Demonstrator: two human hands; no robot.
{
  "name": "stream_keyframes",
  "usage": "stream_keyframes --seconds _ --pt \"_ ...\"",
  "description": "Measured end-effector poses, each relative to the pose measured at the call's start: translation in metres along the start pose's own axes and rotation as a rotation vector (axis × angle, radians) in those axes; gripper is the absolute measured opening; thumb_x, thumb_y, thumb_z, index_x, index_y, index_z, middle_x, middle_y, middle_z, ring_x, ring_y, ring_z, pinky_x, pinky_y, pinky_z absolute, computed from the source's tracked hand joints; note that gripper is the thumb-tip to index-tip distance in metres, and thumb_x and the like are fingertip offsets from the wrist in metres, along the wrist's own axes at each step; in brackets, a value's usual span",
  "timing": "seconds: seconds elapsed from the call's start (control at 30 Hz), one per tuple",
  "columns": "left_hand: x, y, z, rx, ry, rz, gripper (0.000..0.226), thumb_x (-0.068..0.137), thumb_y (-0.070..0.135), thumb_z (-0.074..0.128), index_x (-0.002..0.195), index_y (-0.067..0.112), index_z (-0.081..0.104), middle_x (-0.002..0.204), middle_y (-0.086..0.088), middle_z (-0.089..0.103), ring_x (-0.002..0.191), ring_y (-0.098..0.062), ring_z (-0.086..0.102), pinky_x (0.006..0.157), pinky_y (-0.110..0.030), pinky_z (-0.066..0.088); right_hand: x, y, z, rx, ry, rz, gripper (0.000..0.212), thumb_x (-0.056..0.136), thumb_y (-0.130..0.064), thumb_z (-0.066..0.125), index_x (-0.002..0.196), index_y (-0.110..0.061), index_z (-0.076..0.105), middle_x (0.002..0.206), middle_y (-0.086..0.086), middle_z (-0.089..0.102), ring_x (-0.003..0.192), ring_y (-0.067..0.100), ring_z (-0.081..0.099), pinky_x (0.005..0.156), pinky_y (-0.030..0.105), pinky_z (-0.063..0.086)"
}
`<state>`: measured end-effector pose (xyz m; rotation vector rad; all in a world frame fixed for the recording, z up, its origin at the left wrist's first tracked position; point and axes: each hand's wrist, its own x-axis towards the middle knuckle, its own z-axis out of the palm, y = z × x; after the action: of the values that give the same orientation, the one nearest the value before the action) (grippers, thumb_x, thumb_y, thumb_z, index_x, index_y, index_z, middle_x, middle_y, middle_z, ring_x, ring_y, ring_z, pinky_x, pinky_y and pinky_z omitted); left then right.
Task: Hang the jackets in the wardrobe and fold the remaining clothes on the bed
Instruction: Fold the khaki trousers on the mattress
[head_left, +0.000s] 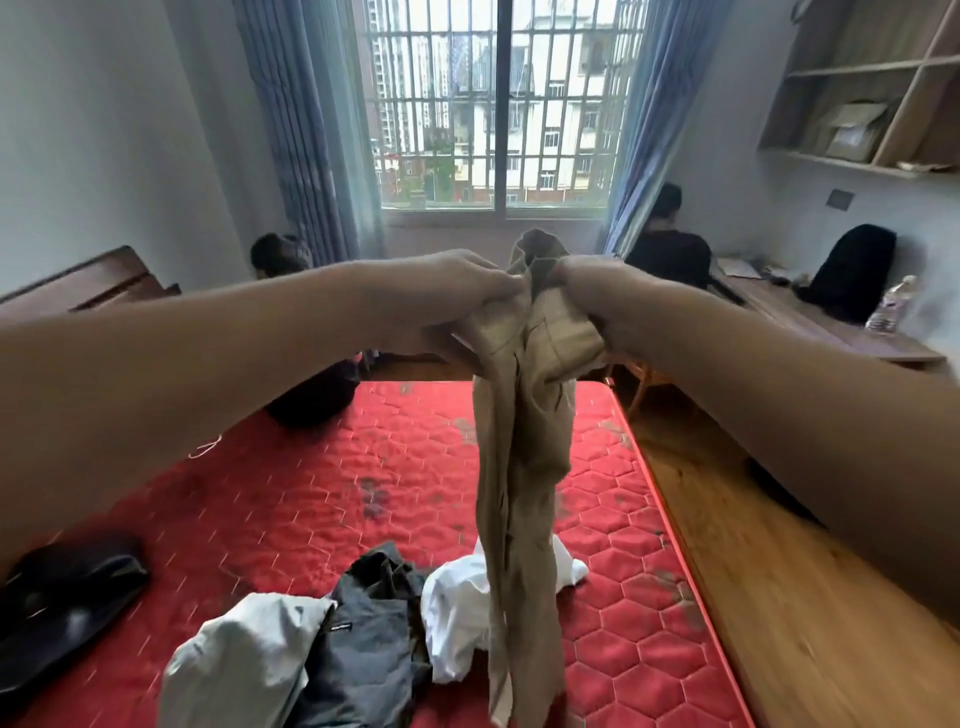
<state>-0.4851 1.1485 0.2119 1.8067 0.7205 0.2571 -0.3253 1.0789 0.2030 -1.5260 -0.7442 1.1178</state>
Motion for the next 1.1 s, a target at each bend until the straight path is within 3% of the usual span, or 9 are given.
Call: stream_keyframes --seconds 0.13,0.27,0.37,0.43,0.53,0.63,0.73,0.87,1.1 --pt "-0.012 0.001 0.004 0.187 -0.244 0.088 0.050 0.085 0.046 0.079 0.121 0.014 0.063 0.104 -0.008 0.074 0.094 -0.022 0.073 0.088 -0.040 0.060 -0.003 0.008 0.000 0.323 -0.021 0.036 0.026 0.102 -0.011 0.039 0.094 -0.009 0.064 0.086 0.008 0.066 0.080 0.021 0.065 0.080 0.033 0.057" --pt "-0.005 -0.003 0.015 0.582 0.099 0.245 0.044 0.079 0.009 0.078 0.118 0.014 0.057 0.098 -0.007 0.069 0.086 -0.023 0.067 0.066 -0.033 0.059 -0.013 0.006 -0.001 0.272 -0.033 -0.019 0.024 0.100 -0.008 0.041 0.094 -0.007 0.064 0.080 0.010 0.072 0.070 0.022 0.072 0.070 0.041 0.063" --pt "-0.002 -0.007 0.000 0.609 0.183 0.260 0.042 0.084 0.010 0.070 0.123 0.021 0.059 0.105 -0.002 0.068 0.095 -0.020 0.068 0.077 -0.042 0.061 -0.013 0.007 -0.024 -0.343 0.198 -0.256 0.019 0.097 -0.022 0.055 0.104 -0.006 0.063 0.099 0.014 0.070 0.080 0.031 0.075 0.068 0.043 0.064" --pt "-0.002 -0.010 -0.011 0.575 0.142 0.234 0.053 0.085 0.005 0.069 0.130 0.027 0.054 0.108 -0.001 0.068 0.096 -0.020 0.068 0.075 -0.045 0.062 -0.008 0.007 -0.045 -0.892 0.384 -0.626 0.020 0.090 -0.027 0.060 0.107 -0.016 0.061 0.113 0.010 0.060 0.103 0.030 0.064 0.089 0.047 0.056" --pt "-0.001 -0.012 -0.018 0.561 0.068 0.302 0.064 0.081 -0.007 0.061 0.129 0.033 0.048 0.109 0.000 0.064 0.080 -0.009 0.068 0.052 -0.028 0.057 -0.007 0.005 -0.060 -1.228 0.140 -0.717 0.025 0.082 -0.040 0.056 0.105 -0.044 0.064 0.144 -0.008 0.037 0.131 0.021 0.032 0.112 0.051 0.024" --pt "0.001 -0.014 -0.028 0.533 0.053 0.383 0.065 0.078 -0.014 0.057 0.123 0.032 0.051 0.108 0.006 0.063 0.060 -0.008 0.060 0.046 -0.018 0.047 -0.006 0.005 -0.072 -1.358 -0.036 -0.546 0.058 0.081 -0.083 0.043 0.100 -0.037 0.074 0.149 -0.016 0.034 0.128 0.013 0.029 0.110 0.052 0.026" --pt "-0.001 -0.014 -0.035 0.617 0.052 0.487 0.059 0.081 -0.015 0.051 0.118 0.031 0.056 0.087 0.010 0.060 0.055 -0.009 0.051 0.047 -0.021 0.044 -0.007 0.003 -0.077 -1.437 -0.096 -0.492 0.091 0.068 -0.096 0.044 0.112 -0.023 0.075 0.131 -0.002 0.049 0.115 0.016 0.048 0.094 0.037 0.043" --pt "-0.004 -0.015 -0.035 0.845 0.059 0.692 0.055 0.083 -0.017 0.052 0.122 0.021 0.058 0.131 0.002 0.045 0.113 -0.003 0.056 0.082 -0.012 0.050 -0.006 0.004 -0.079 -1.567 -0.018 -0.672 0.030 0.090 -0.039 0.071 0.106 -0.015 0.078 0.095 0.002 0.067 0.089 0.020 0.063 0.080 0.032 0.053" --pt "-0.012 -0.016 -0.056 1.186 0.026 0.846 0.018 0.091 0.014 0.065 0.108 0.016 0.063 0.131 0.010 0.048 0.088 0.005 0.056 0.073 -0.030 0.055 -0.011 0.002 -0.071 -1.347 0.105 -0.748 0.048 0.087 -0.045 0.072 0.084 0.003 0.077 0.073 0.024 0.066 0.070 0.037 0.064 0.067 0.045 0.052"
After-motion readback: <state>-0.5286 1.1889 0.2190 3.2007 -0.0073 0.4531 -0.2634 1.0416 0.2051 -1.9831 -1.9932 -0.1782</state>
